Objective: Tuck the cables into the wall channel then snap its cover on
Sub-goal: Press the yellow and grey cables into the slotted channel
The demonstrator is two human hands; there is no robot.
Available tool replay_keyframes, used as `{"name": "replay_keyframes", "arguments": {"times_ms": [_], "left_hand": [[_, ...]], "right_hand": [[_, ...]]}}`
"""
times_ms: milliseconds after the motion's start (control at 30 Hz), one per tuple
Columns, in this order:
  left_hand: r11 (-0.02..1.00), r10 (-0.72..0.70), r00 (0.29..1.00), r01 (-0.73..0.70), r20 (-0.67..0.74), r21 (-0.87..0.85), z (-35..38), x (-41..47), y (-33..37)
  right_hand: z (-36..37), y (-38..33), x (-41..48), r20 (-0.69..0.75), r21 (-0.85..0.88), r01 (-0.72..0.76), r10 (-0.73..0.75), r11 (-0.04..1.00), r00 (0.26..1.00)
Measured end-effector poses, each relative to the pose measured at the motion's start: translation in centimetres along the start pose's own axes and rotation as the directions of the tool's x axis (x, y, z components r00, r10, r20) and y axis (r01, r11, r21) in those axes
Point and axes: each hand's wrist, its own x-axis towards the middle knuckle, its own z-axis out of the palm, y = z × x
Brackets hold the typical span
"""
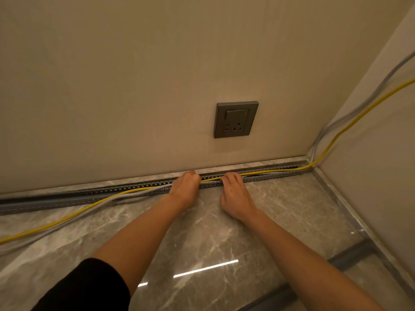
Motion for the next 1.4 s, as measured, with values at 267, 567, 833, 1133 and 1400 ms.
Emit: {"name": "replay_keyframes", "arguments": {"times_ms": [267, 567, 833, 1133, 1400], "left_hand": [[0.998, -0.063, 0.998, 0.063, 0.029, -0.008, -0.5, -0.1, 0.9], [0.992, -0.114, 0.993, 0.114, 0.012, 0.054, -0.8, -0.1, 1.9], [0.997, -0.079, 0.997, 0.079, 0.003, -0.006, -1.0, -1.6, 0.2], [0.963, -0.236, 0.972, 0.236, -0.022, 0.129, -2.0, -5.2, -5.6], [0.958, -0.223, 0.975, 0.218, 0.007, 0.189, -1.8, -7.1, -9.6]], "right_hand": [[0.5, -0.2, -0.3, -0.074, -0.190, 0.026, -0.041, 0.981, 0.996], [-1.8, 0.0, 1.6, 0.114, -0.130, -0.052, 0.067, 0.990, 0.991], [-2.7, -1.2, 2.3, 0.097, -0.093, -0.071, 0.080, 0.993, 0.992], [-1.5, -7.0, 2.1, 0.129, 0.046, 0.020, -0.026, 0.999, 0.991], [0.3, -11.0, 2.6, 0.142, 0.051, 0.099, -0.105, 0.994, 0.984]]}}
